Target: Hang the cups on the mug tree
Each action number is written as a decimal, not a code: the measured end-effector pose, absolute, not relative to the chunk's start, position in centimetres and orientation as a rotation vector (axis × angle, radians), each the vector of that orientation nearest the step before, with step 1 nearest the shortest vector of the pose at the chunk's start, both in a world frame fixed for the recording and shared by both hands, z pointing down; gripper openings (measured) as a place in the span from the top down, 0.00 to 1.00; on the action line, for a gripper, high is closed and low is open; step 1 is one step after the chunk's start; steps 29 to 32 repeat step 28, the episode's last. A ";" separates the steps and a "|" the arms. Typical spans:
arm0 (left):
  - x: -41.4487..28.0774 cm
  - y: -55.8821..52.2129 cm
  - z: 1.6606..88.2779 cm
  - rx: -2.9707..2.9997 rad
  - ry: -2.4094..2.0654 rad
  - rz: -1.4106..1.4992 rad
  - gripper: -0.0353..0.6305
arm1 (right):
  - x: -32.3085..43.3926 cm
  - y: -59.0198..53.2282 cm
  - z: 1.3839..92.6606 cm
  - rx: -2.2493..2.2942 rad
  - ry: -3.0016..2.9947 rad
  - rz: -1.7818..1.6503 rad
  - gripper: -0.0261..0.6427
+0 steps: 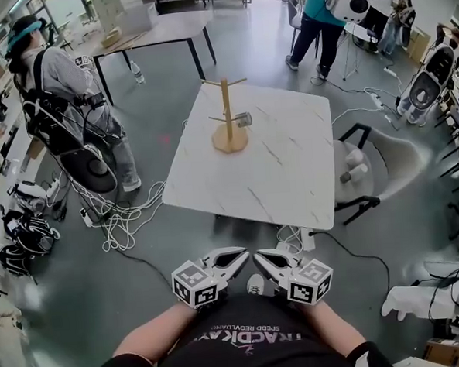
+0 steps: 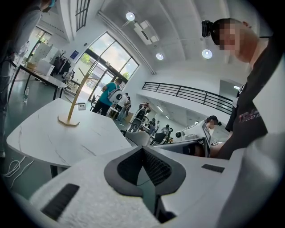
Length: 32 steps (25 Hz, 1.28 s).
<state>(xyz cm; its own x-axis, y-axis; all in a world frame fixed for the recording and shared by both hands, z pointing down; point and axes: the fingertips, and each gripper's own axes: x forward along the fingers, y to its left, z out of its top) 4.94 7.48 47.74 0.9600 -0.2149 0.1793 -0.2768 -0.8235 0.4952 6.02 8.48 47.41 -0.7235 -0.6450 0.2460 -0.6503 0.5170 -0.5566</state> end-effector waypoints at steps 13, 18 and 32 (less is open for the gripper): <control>6.3 8.5 47.5 2.591 -0.381 0.162 0.95 | 7.4 9.2 47.6 1.136 -2.751 1.019 0.95; 6.6 8.8 47.8 2.585 -0.387 0.162 0.95 | 7.6 9.4 47.9 1.117 -2.747 1.029 0.95; 6.6 8.8 47.7 2.577 -0.414 0.138 0.95 | 7.8 9.3 47.6 1.091 -2.749 1.014 0.95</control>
